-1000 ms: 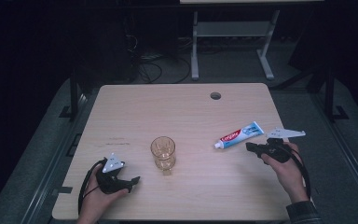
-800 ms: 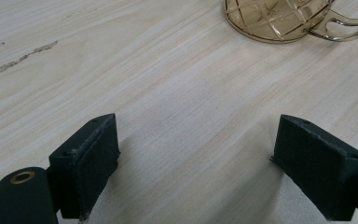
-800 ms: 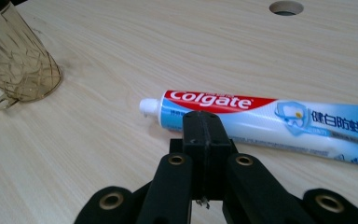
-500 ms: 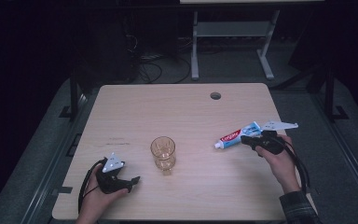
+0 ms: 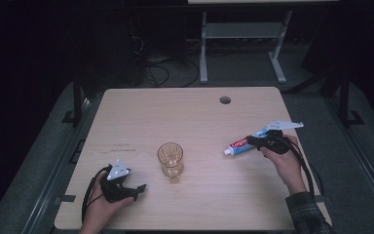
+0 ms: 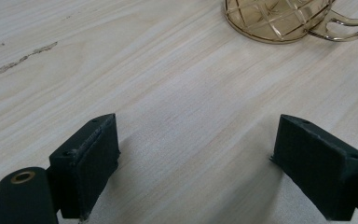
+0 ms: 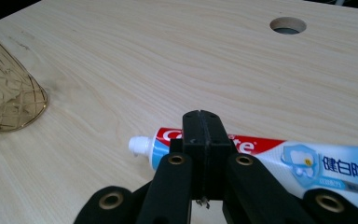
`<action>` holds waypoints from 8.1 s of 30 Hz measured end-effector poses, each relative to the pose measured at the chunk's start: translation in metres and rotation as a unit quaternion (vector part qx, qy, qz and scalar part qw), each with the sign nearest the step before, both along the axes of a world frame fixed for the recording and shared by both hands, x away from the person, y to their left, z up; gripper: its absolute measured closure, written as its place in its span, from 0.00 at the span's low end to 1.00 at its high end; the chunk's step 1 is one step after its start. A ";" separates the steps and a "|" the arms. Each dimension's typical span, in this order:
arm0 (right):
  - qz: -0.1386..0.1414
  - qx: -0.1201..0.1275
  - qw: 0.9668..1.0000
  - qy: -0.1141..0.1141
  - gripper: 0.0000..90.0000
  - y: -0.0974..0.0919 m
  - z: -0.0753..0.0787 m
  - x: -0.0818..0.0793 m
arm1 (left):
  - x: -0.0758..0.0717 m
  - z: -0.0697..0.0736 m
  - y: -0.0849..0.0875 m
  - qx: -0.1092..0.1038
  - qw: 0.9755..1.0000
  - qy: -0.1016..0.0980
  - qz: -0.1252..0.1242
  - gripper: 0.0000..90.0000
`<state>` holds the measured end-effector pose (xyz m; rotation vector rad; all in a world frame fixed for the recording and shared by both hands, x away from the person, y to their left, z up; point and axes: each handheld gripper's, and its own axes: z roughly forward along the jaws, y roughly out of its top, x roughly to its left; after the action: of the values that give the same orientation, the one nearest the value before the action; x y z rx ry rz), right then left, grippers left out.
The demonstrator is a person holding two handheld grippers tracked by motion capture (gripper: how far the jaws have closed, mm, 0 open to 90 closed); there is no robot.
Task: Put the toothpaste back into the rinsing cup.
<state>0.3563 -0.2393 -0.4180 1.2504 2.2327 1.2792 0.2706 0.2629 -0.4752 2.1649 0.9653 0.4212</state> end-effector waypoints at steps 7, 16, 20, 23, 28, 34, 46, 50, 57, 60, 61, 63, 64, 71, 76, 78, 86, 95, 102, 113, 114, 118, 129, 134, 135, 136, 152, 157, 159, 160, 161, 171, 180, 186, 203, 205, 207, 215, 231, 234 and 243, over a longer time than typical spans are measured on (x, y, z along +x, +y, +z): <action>0.002 0.001 1.000 0.003 1.00 0.007 -0.004 0.011 | 0.000 0.000 0.000 0.000 1.000 0.000 0.000 0.14; 0.008 -0.003 1.000 0.004 1.00 0.021 -0.008 0.026 | 0.000 0.000 0.000 0.000 1.000 0.000 0.000 0.14; 0.009 -0.010 1.000 0.009 1.00 0.025 -0.012 0.030 | 0.000 0.000 0.000 0.000 1.000 0.000 0.000 0.14; 0.010 -0.013 1.000 0.014 1.00 0.030 -0.016 0.035 | 0.000 0.000 0.000 0.000 1.000 0.000 0.000 0.14; 0.013 -0.019 0.999 0.022 1.00 0.036 -0.022 0.039 | 0.000 0.000 0.000 0.000 1.000 0.000 0.000 0.14; 0.018 -0.028 0.999 0.033 1.00 0.043 -0.031 0.042 | 0.000 0.000 0.000 0.000 1.000 0.000 0.000 0.14; 0.020 -0.034 0.998 0.044 1.00 0.041 -0.038 0.042 | 0.000 0.000 0.000 0.000 1.000 0.000 0.000 0.14; 0.021 -0.036 0.998 0.045 1.00 0.040 -0.037 0.040 | 0.000 0.000 0.000 0.000 1.000 0.000 -0.001 0.14; 0.025 -0.038 0.998 0.046 1.00 0.038 -0.035 0.036 | 0.000 0.000 0.000 0.000 1.000 0.000 0.000 0.14; 0.023 -0.035 0.998 0.047 1.00 0.036 -0.036 0.034 | 0.000 0.000 0.000 0.000 1.000 0.000 -0.001 0.14; 0.022 -0.035 0.998 0.046 1.00 0.035 -0.036 0.034 | 0.000 0.000 0.000 0.000 1.000 0.000 -0.001 0.14; 0.021 -0.036 0.998 0.047 1.00 0.033 -0.037 0.032 | 0.000 0.000 0.000 0.000 1.000 0.000 -0.001 0.14; 0.022 -0.037 0.998 0.048 1.00 0.032 -0.037 0.031 | 0.000 0.000 0.000 0.000 1.000 0.000 -0.001 0.14; 0.020 -0.039 0.998 0.051 1.00 0.027 -0.038 0.022 | 0.000 0.000 0.000 0.000 1.000 0.000 0.000 0.14; 0.020 -0.041 0.998 0.052 1.00 0.024 -0.037 0.017 | 0.000 0.000 0.000 -0.001 1.000 0.000 -0.001 0.14; 0.020 -0.042 0.997 0.054 1.00 0.021 -0.037 0.013 | 0.000 0.000 0.000 0.000 1.000 0.000 -0.001 0.14; 0.018 -0.042 0.998 0.053 1.00 0.014 -0.036 0.002 | 0.000 0.000 0.000 0.000 1.000 0.000 -0.001 0.14; 0.014 -0.041 0.997 0.056 1.00 0.006 -0.035 -0.011 | 0.000 0.000 0.000 0.000 1.000 0.000 -0.002 0.14; 0.011 -0.042 0.997 0.058 1.00 -0.003 -0.035 -0.019 | 0.000 0.000 0.000 0.000 1.000 0.000 -0.002 0.14; 0.000 -0.047 0.997 0.067 1.00 -0.020 -0.037 -0.031 | 0.000 0.000 0.000 0.000 1.000 0.000 -0.002 0.14; -0.002 -0.047 0.997 0.067 1.00 -0.022 -0.037 -0.032 | 0.000 0.000 0.000 -0.001 1.000 0.000 -0.002 0.14; -0.008 -0.048 0.996 0.068 1.00 -0.028 -0.038 -0.034 | 0.000 0.000 0.000 -0.001 1.000 -0.001 -0.002 0.14; -0.008 -0.035 0.998 0.051 0.80 -0.030 -0.025 -0.036 | 0.000 0.000 0.000 -0.001 1.000 -0.001 -0.002 0.14; -0.017 -0.034 0.998 0.048 0.65 -0.031 -0.019 -0.035 | 0.000 0.000 0.000 -0.001 1.000 -0.001 -0.002 0.14; -0.019 -0.036 0.998 0.048 0.62 -0.031 -0.018 -0.033 | 0.000 0.000 0.000 -0.001 1.000 -0.001 -0.002 0.15; -0.022 -0.036 0.998 0.047 0.60 -0.032 -0.017 -0.032 | 0.000 0.000 0.000 -0.001 1.000 0.000 -0.001 0.14; -0.045 -0.054 0.996 0.060 0.45 -0.029 -0.009 -0.001 | 0.000 0.000 0.000 0.000 1.000 0.000 -0.002 0.14; -0.050 -0.059 0.995 0.068 0.44 -0.027 -0.008 0.013 | 0.000 0.000 0.000 0.000 1.000 0.000 -0.002 0.14; -0.047 -0.059 0.994 0.073 0.44 -0.025 -0.007 0.018 | 0.000 0.000 0.000 0.000 1.000 0.000 -0.002 0.14; -0.048 -0.056 0.995 0.072 0.43 -0.025 -0.007 0.021 | 0.000 0.000 0.000 0.000 1.000 0.000 -0.002 0.14; -0.048 -0.060 0.994 0.077 0.43 -0.024 -0.007 0.024 | 0.000 0.000 0.000 0.000 1.000 0.000 -0.002 0.14; -0.054 -0.072 0.992 0.091 0.41 -0.020 -0.007 0.048 | 0.000 0.000 0.000 -0.001 1.000 0.000 -0.002 0.14; -0.056 -0.081 0.989 0.107 0.41 -0.016 -0.010 0.065 | 0.000 0.000 0.000 -0.001 1.000 0.000 -0.003 0.14; -0.061 -0.085 0.986 0.130 0.40 -0.014 -0.023 0.074 | 0.000 0.000 0.000 0.000 1.000 0.001 -0.004 0.14; -0.049 -0.109 0.982 0.146 0.40 -0.003 -0.041 0.082 | 0.000 0.000 0.000 0.000 1.000 0.001 -0.004 0.14; -0.049 -0.113 0.982 0.143 0.40 -0.002 -0.041 0.082 | 0.000 0.000 0.000 0.000 1.000 0.001 -0.005 0.14; -0.049 -0.120 0.982 0.139 0.40 0.000 -0.041 0.082 | 0.000 0.000 0.000 0.000 1.000 0.001 -0.005 0.14; -0.051 -0.156 0.979 0.118 0.40 0.006 -0.043 0.080 | 0.000 0.000 0.000 0.000 1.000 0.001 -0.005 0.14; -0.059 -0.161 0.977 0.130 0.63 0.008 -0.038 0.079 | 0.000 0.000 0.000 0.000 1.000 0.001 -0.006 0.14; -0.062 -0.157 0.977 0.132 0.71 0.006 -0.036 0.079 | 0.000 0.000 0.000 0.000 1.000 0.001 -0.006 0.14; -0.065 -0.130 0.979 0.143 0.78 -0.001 -0.032 0.079 | 0.000 0.000 0.000 0.000 1.000 0.001 -0.006 0.14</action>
<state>0.4350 -0.2402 -0.4498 1.5237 2.3672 0.7696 0.2705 0.2624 -0.4752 2.1695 0.9540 0.4129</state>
